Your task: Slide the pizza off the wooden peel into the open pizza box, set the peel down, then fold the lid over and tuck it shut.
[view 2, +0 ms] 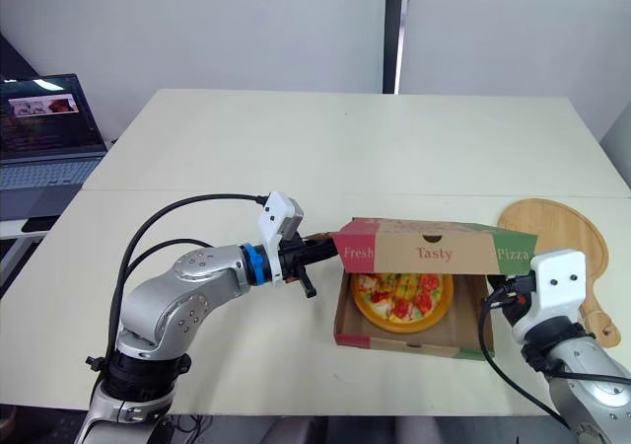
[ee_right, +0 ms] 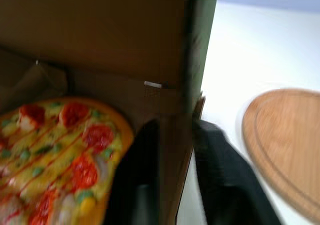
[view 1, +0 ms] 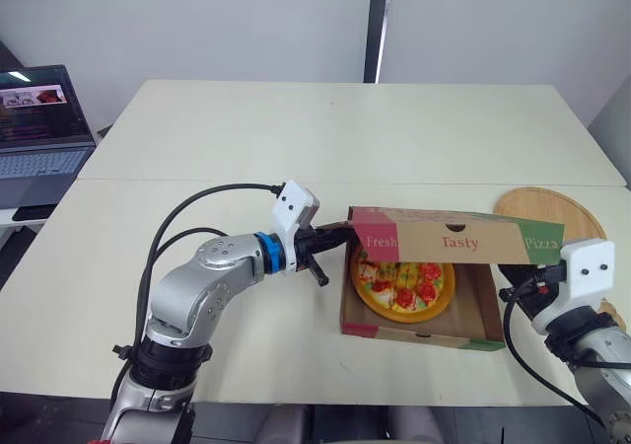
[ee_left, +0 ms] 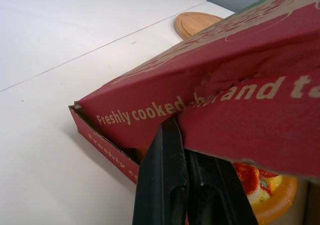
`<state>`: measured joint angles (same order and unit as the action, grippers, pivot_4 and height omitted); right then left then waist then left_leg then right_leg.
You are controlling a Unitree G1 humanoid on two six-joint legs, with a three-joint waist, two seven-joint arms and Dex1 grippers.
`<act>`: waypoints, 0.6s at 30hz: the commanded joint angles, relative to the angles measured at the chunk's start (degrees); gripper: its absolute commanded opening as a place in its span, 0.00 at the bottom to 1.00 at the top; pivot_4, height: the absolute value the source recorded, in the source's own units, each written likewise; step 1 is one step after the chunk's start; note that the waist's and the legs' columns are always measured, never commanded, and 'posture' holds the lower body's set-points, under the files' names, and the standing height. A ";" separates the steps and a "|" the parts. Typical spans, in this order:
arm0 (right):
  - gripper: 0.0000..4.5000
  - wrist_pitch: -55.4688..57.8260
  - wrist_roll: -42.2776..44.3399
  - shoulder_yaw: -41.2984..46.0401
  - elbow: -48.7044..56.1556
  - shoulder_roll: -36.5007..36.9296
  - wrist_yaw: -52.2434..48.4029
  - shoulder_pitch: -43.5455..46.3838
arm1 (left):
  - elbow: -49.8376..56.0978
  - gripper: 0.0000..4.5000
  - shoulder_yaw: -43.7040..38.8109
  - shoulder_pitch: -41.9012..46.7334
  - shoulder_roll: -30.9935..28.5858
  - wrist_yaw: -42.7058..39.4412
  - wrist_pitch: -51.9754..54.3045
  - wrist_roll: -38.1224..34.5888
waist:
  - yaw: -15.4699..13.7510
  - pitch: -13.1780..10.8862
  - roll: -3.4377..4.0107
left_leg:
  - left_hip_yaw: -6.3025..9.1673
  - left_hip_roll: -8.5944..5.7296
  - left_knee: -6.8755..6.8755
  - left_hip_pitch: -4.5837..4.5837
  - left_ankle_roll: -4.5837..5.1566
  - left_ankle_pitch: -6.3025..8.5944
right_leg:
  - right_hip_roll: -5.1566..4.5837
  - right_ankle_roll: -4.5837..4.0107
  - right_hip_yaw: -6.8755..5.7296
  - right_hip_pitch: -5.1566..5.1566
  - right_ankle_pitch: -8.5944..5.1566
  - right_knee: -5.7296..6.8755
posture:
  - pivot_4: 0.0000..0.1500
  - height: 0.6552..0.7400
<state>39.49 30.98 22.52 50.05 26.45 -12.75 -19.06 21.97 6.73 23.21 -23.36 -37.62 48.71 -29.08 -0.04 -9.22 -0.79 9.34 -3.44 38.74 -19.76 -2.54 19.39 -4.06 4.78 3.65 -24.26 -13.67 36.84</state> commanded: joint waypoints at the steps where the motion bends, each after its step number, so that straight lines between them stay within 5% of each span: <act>1: 0.53 -1.36 2.62 5.11 -0.10 1.95 -4.44 -2.08 | 1.25 0.00 1.37 0.06 0.13 -0.43 -0.78 -0.29 | 0.00 0.00 0.00 | 0.00 0.00 0.00 0.00 0.00 0.00 | 0.00 0.00 0.00 0.00 0.00 0.00 | 1.00 0.93; 4: 0.76 -0.13 5.23 8.99 -0.79 5.11 -9.55 -5.76 | 1.01 0.00 1.55 0.29 0.01 -0.43 -1.27 -0.08 | -0.12 0.00 0.00 | 0.01 -0.01 0.00 0.00 0.01 0.00 | 0.00 0.00 -0.01 0.03 0.00 -0.01 | 1.00 0.93; 12: 0.76 1.57 9.78 27.56 -9.08 14.81 -23.01 -14.28 | 1.22 0.00 1.52 -0.08 -0.28 -0.31 -1.46 0.12 | -0.11 0.00 0.01 | -0.05 -0.02 0.02 0.06 0.20 0.11 | 0.00 0.02 0.03 0.13 -0.01 -0.01 | 1.00 0.93; 15: 0.76 4.04 14.35 34.28 -14.27 19.69 -22.26 -7.81 | 1.15 0.00 1.69 -0.19 -0.42 -0.41 -1.70 0.37 | -0.09 -0.01 -0.01 | -0.06 -0.02 0.03 0.07 0.21 0.12 | 0.00 0.01 0.04 0.16 -0.01 -0.02 | 1.00 0.93; 18: 0.63 6.14 16.71 35.04 -17.10 23.68 -20.92 -0.92 | 1.12 0.00 1.92 -0.29 -0.46 -0.49 -2.01 0.59 | -0.02 0.01 0.02 | -0.13 -0.02 0.04 0.13 0.21 0.12 | 0.00 0.01 0.10 0.18 -0.01 0.00 | 1.00 0.93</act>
<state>44.78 45.14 56.17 33.09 48.67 -34.37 -22.03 21.97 7.77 22.99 -23.80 -37.62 47.30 -28.19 -0.06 -9.22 -0.77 9.26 -3.43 38.76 -19.64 -2.33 19.50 -4.03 4.78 3.70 -24.08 -13.68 36.84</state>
